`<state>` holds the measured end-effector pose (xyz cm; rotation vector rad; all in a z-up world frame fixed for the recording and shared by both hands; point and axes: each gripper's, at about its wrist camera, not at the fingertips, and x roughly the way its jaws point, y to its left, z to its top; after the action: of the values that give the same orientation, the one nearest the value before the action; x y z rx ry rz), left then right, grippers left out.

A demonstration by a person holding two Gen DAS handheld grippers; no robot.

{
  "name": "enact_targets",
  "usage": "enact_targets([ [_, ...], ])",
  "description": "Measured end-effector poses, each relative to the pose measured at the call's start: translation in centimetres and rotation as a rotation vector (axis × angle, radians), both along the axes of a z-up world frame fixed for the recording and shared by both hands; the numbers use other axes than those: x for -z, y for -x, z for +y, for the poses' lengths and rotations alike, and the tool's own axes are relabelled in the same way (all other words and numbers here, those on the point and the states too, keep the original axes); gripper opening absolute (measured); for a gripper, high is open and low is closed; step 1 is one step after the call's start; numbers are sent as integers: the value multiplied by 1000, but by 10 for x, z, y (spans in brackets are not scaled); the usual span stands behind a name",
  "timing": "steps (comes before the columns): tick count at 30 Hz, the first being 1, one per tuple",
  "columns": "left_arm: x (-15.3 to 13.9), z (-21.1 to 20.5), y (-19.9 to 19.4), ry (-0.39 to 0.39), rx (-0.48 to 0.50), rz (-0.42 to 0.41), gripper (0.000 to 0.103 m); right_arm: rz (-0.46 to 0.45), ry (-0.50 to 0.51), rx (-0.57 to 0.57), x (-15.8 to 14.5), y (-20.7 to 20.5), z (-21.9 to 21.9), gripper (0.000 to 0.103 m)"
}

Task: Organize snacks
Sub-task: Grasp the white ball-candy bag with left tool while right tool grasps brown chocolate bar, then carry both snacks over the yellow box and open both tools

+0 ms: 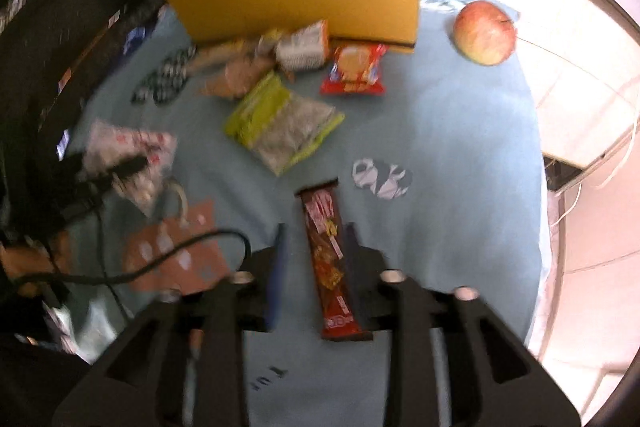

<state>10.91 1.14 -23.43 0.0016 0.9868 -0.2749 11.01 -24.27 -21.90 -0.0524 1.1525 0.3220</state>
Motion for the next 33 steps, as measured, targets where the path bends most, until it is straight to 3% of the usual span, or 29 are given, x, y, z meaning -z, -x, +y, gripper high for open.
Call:
enact_targets([
  [1,3,0,1,-1,-1,9,42,-3,29,-15,6,1,1,57],
  [3,7,1,3,-1,-2,25,42,0,74,-42,23,2,6,58],
  [4,9,1,4,-1,-3,35,43,84,103,-40,45,-1,7,60],
  [5,11,0,4,-1,-3,45,43,78,109,-44,49,1,9,58],
  [6,13,0,6,-1,-2,58,43,63,132,-72,50,4,15,45],
  [7,14,0,7,1,-2,62,43,57,129,-91,48,6,19,24],
  [9,13,0,9,8,0,59,43,61,92,-89,42,9,20,23],
  [17,-40,8,4,114,-40,-68,43,-54,-82,13,-28,5,-6,24],
  [22,-98,7,-19,182,-79,-201,43,-224,-174,53,-101,-16,-20,24],
  [25,-134,4,-41,214,-97,-278,43,-335,-187,40,-146,-38,-22,24],
  [33,-182,-6,-100,263,-176,-349,43,-469,-173,79,-193,-94,-24,24],
])
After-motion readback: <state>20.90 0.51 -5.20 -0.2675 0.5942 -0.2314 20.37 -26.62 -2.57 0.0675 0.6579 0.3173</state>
